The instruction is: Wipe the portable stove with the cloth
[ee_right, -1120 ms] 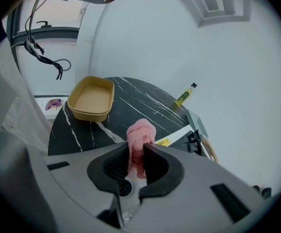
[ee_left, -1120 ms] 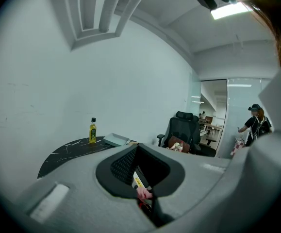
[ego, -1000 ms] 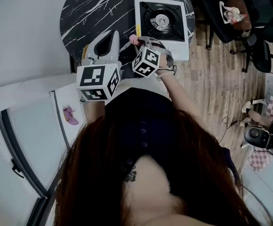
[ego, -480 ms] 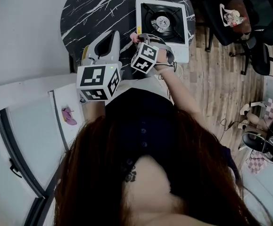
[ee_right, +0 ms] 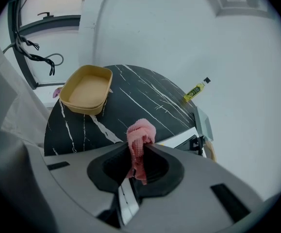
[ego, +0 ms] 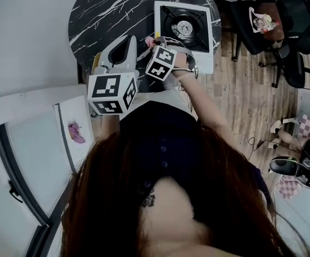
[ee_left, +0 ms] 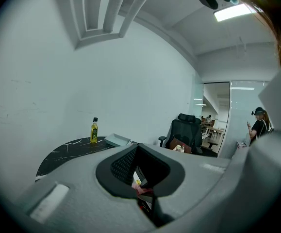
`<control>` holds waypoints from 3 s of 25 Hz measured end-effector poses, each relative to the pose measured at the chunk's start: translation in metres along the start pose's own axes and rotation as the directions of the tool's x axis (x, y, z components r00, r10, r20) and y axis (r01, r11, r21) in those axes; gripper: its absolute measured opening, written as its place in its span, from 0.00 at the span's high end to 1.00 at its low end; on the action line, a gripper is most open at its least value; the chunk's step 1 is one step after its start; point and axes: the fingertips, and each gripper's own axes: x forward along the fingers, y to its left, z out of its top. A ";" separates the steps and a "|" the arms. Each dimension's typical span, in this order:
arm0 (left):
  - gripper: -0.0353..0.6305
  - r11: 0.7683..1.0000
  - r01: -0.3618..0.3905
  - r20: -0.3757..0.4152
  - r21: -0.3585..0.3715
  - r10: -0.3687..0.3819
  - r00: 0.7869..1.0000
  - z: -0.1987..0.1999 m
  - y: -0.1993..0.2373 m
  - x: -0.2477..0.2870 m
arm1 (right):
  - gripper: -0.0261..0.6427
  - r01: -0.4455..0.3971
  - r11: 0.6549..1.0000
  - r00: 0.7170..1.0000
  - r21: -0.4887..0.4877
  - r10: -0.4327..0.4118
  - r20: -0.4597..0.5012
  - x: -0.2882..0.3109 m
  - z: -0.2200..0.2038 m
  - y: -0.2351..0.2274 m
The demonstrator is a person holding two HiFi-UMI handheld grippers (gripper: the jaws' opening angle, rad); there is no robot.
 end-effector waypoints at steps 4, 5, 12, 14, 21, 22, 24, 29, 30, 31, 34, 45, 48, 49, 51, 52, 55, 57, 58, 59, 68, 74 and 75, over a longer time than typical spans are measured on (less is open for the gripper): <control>0.93 1.000 -0.005 0.000 -0.004 0.005 1.000 0.001 0.001 0.002 | 0.87 -0.018 1.000 1.000 0.016 0.018 -0.001 0.003 0.002 -0.004; 0.93 1.000 -0.007 0.000 -0.004 0.007 1.000 0.002 0.001 0.003 | 0.87 -0.015 1.000 1.000 0.026 0.015 0.003 0.005 0.002 -0.006; 0.93 1.000 -0.027 -0.003 -0.014 0.027 1.000 0.000 0.008 0.002 | 0.87 -0.012 0.997 1.000 0.070 0.011 0.013 0.012 0.004 -0.020; 0.93 0.999 -0.028 -0.005 -0.018 0.028 1.000 0.001 0.010 0.004 | 0.87 -0.015 0.997 1.000 0.082 0.014 0.017 0.013 0.005 -0.023; 0.93 0.999 -0.027 -0.017 -0.030 0.026 1.000 -0.001 0.011 0.013 | 0.87 -0.028 0.994 0.999 0.103 0.025 0.028 0.023 0.004 -0.031; 0.93 0.999 -0.027 -0.018 -0.031 0.026 0.999 -0.001 0.011 0.014 | 0.87 -0.028 0.994 0.999 0.103 0.025 0.032 0.023 0.005 -0.031; 0.93 0.999 -0.029 -0.022 -0.033 0.028 0.999 -0.002 0.012 0.016 | 0.87 -0.033 0.994 0.999 0.106 0.029 0.037 0.025 0.005 -0.032; 0.93 0.999 -0.032 -0.030 -0.038 0.031 0.999 -0.005 0.014 0.019 | 0.87 -0.039 0.991 0.998 0.128 0.033 0.053 0.028 0.005 -0.039; 0.93 0.999 -0.034 -0.032 -0.039 0.032 0.999 -0.005 0.014 0.019 | 0.87 -0.040 0.990 0.998 0.133 0.033 0.057 0.028 0.005 -0.040; 0.93 0.999 -0.035 -0.035 -0.041 0.034 0.999 -0.005 0.014 0.019 | 0.87 -0.041 0.990 0.998 0.139 0.032 0.061 0.029 0.006 -0.042; 0.93 0.998 -0.039 -0.045 -0.046 0.036 0.998 -0.006 0.015 0.021 | 0.87 -0.039 0.987 0.997 0.157 0.028 0.076 0.030 0.007 -0.048; 0.93 0.996 -0.049 -0.066 -0.069 0.044 0.997 0.000 0.017 0.039 | 0.87 -0.060 0.973 0.993 0.223 0.036 0.112 0.035 0.007 -0.060; 0.93 0.996 -0.052 -0.076 -0.069 0.046 0.996 0.002 0.015 0.044 | 0.87 -0.072 0.970 0.992 0.232 0.046 0.115 0.036 0.007 -0.064; 0.93 0.996 -0.053 -0.079 -0.070 0.047 0.996 0.003 0.014 0.045 | 0.87 -0.076 0.969 0.992 0.234 0.050 0.115 0.037 0.007 -0.064; 0.93 0.996 -0.056 -0.086 -0.070 0.050 0.995 0.004 0.013 0.048 | 0.87 -0.075 0.970 0.992 0.232 0.049 0.118 0.038 0.007 -0.066; 0.93 0.996 -0.058 -0.089 -0.068 0.052 0.995 0.005 0.013 0.049 | 0.87 -0.073 0.970 0.992 0.231 0.046 0.120 0.038 0.007 -0.067; 0.93 0.996 -0.068 -0.099 -0.066 0.061 0.993 0.007 0.012 0.053 | 0.87 -0.063 0.973 0.992 0.224 0.036 0.122 0.039 0.005 -0.073; 0.93 0.995 -0.075 -0.103 -0.065 0.068 0.992 0.009 0.012 0.055 | 0.87 -0.057 0.976 0.992 0.212 0.032 0.120 0.039 0.005 -0.077; 0.93 0.995 -0.078 -0.104 -0.064 0.071 0.992 0.010 0.012 0.057 | 0.87 -0.054 0.977 0.993 0.205 0.030 0.119 0.040 0.004 -0.079; 0.93 0.995 -0.080 -0.104 -0.063 0.073 0.992 0.011 0.012 0.058 | 0.87 -0.049 0.979 0.993 0.196 0.027 0.116 0.040 0.004 -0.081; 0.93 0.994 -0.084 -0.092 -0.066 0.078 0.993 0.019 0.008 0.078 | 0.87 0.003 0.997 0.997 0.078 -0.009 0.081 0.049 0.000 -0.097; 0.93 0.993 -0.098 -0.092 -0.070 0.092 0.992 0.020 0.007 0.089 | 0.87 0.014 0.999 0.996 0.047 -0.018 0.089 0.053 0.002 -0.109; 0.93 0.992 -0.101 -0.094 -0.071 0.095 0.991 0.020 0.007 0.091 | 0.87 0.012 0.999 0.996 0.045 -0.016 0.091 0.054 0.002 -0.110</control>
